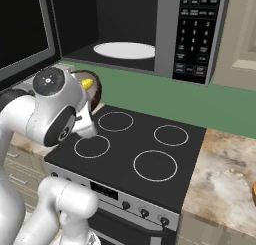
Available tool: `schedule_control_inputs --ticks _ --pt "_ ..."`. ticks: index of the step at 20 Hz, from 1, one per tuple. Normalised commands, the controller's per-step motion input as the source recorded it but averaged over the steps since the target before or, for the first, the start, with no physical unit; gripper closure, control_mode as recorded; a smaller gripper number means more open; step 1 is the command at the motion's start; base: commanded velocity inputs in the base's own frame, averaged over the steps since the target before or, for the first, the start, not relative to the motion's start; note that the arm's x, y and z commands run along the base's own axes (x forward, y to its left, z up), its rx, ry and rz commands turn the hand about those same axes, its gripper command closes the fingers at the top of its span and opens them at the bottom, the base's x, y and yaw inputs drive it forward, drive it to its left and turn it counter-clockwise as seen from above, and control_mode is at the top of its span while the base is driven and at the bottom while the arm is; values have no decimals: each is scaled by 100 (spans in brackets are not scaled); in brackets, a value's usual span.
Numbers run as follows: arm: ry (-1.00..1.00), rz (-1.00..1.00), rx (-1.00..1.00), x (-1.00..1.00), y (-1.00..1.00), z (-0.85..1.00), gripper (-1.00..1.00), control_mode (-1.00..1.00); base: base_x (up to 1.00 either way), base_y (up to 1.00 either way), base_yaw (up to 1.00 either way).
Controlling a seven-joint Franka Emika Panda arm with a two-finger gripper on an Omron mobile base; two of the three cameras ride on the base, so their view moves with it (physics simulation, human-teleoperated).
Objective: Place the bowl containing the corn and garlic in the microwave. Close the microwave door and press the start button to microwave the meal.
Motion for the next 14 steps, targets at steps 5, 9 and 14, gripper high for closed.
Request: schedule_control_inputs --ticks 5,9,14 --pt "0 -17 17 0 0 76 100 -100 0 0 0" --pt "0 -12 15 0 1 54 100 -100 0 0 0" --pt "0 -9 16 3 2 34 100 -100 0 0 0"
